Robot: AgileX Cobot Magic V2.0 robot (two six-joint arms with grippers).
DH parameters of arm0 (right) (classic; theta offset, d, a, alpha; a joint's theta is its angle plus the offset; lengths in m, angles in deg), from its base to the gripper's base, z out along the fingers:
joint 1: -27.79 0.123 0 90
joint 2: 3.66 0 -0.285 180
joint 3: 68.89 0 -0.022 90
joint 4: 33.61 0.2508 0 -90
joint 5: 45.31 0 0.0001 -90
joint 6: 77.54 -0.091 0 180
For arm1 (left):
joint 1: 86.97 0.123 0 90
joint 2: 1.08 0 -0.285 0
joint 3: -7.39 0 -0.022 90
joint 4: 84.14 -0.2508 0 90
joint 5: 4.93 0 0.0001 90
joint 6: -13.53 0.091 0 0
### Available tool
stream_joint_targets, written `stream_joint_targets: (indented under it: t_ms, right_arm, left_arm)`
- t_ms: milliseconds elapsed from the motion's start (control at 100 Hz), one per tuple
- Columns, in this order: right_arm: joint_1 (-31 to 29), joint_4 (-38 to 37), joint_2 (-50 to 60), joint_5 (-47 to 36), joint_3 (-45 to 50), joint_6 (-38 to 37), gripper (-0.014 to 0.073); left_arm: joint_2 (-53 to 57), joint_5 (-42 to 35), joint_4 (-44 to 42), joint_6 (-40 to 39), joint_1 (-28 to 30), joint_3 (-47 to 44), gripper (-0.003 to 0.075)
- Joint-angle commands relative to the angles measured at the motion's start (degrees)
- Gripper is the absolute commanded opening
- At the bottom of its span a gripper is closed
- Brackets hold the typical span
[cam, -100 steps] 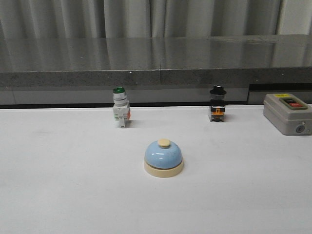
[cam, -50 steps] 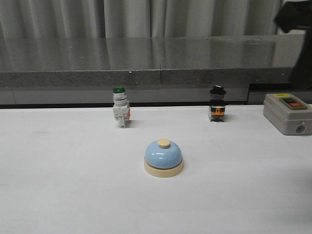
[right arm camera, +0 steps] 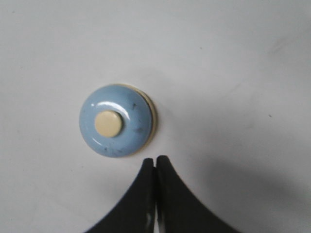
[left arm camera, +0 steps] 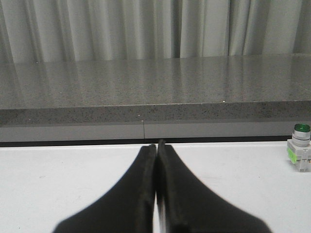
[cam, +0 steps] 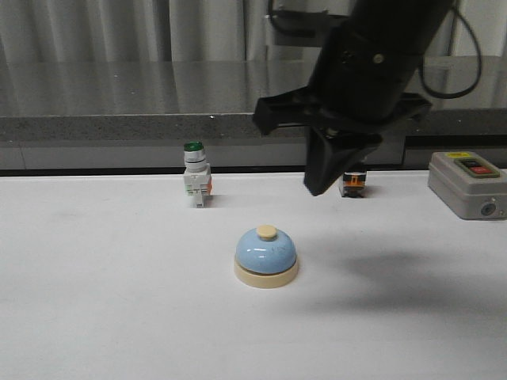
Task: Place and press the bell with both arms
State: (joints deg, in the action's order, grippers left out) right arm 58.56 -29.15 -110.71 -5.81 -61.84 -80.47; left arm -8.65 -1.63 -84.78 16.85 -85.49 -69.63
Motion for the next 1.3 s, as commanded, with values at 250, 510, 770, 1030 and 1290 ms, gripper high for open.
stream_joint_targets:
  t_ms: [250, 510, 770, 1030, 1290]
  right_arm:
    - [3.76, 0.23, -5.20, -1.24, -8.59, 0.68, -0.0060]
    - [3.96, 0.23, -7.60, -1.05, -8.60, 0.68, -0.0060]
    - [3.96, 0.23, -9.51, 0.42, -8.73, 0.68, -0.0060]
    - [3.36, -1.66, -3.46, 0.47, -9.46, 0.68, -0.0060]
    - [-0.03, -3.63, 5.07, 0.64, -8.81, 0.68, -0.0060]
  left_arm:
    - [1.76, -4.49, 0.10, -0.63, 0.12, -3.07, -0.0018]
    - [1.76, -4.49, 0.10, -0.63, 0.12, -3.07, -0.0018]
    - [1.76, -4.49, 0.10, -0.63, 0.12, -3.07, -0.0018]
    - [1.76, -4.49, 0.10, -0.63, 0.12, -3.07, -0.0018]
    - [1.76, -4.49, 0.10, -0.63, 0.12, -3.07, -0.0018]
